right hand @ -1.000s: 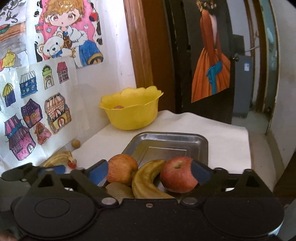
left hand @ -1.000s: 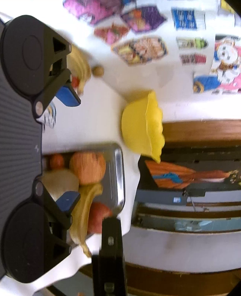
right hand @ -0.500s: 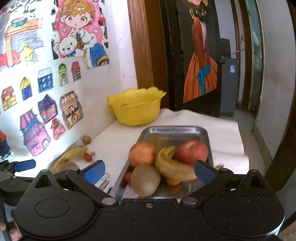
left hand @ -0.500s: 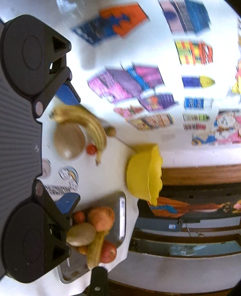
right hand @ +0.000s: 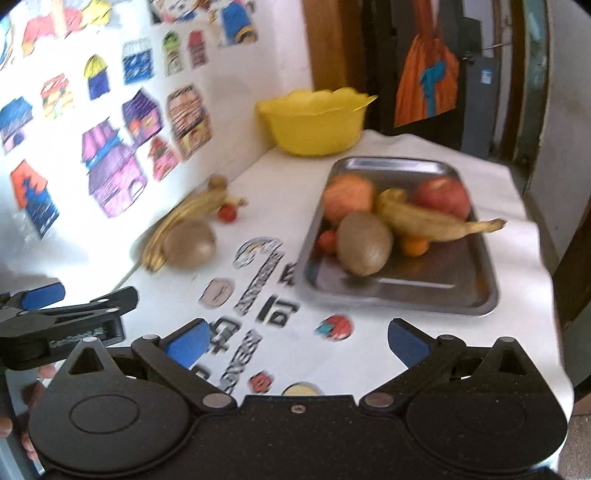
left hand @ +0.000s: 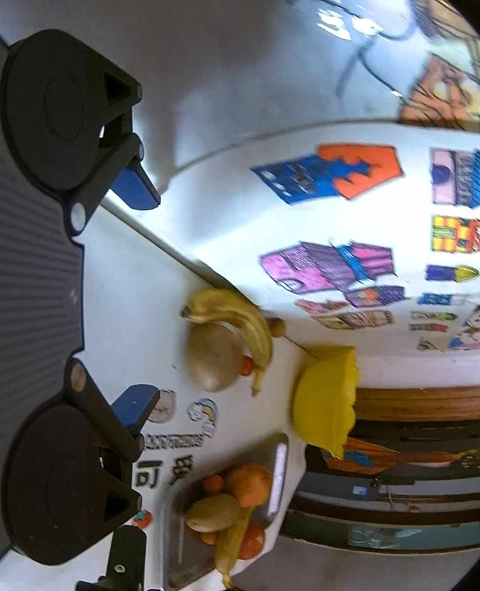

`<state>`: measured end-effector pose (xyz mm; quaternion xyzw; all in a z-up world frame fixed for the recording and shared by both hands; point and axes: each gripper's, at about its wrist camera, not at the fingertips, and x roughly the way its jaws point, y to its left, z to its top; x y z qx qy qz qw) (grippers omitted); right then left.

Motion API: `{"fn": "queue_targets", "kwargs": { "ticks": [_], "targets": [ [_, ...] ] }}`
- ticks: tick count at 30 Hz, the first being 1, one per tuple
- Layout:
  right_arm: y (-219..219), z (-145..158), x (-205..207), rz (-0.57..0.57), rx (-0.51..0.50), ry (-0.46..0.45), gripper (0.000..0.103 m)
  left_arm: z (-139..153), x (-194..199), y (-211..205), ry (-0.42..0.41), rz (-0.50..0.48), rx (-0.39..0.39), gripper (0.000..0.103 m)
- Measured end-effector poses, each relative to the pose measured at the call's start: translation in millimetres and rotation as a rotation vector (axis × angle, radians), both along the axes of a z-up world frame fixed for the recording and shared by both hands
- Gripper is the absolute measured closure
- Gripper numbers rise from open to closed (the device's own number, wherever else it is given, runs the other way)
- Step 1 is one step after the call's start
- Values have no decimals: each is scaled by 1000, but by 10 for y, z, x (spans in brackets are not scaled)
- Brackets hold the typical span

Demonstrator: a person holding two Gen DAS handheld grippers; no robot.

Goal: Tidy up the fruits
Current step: 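Withdraw both tools from the tray toward the remaining banana and kiwi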

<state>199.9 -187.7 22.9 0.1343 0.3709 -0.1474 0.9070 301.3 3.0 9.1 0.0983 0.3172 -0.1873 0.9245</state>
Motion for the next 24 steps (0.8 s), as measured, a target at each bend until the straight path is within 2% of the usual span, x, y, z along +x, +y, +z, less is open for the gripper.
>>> {"fn": "queue_targets", "kwargs": {
  "ticks": [10,24],
  "targets": [
    [162,-136,82,32,69,52,1,-44,15,27,18,35,44,1],
    [49,-201,158,48,87,70,1,-77,112,-162,49,48,75,1]
  ]
}}
